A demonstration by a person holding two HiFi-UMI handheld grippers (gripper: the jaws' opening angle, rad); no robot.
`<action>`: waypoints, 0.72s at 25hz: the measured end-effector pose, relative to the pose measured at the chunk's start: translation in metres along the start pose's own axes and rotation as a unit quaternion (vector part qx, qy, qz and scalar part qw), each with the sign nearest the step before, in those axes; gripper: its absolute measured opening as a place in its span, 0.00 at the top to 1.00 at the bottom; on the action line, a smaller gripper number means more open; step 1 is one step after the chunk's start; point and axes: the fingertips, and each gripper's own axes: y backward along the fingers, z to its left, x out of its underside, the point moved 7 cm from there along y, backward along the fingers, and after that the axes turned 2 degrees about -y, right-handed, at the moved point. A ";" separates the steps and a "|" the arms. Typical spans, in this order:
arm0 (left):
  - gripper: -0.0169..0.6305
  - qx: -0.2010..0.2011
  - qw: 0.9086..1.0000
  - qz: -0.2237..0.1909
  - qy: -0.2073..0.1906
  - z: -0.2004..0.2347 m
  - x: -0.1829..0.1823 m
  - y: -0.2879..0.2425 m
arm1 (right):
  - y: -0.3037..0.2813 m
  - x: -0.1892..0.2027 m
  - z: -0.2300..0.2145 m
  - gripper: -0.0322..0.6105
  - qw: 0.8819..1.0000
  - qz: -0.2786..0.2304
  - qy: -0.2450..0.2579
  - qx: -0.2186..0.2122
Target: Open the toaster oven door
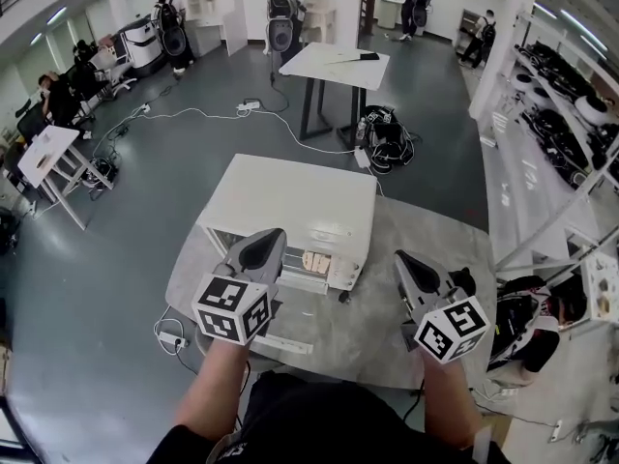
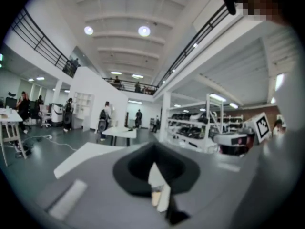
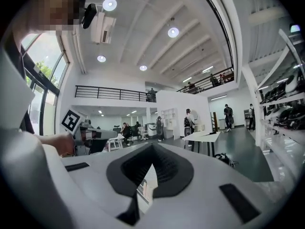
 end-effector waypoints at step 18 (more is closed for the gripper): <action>0.96 -0.023 1.000 0.012 -0.017 0.049 0.011 0.027 | 0.001 -0.003 0.011 0.96 0.997 -0.020 0.034 0.059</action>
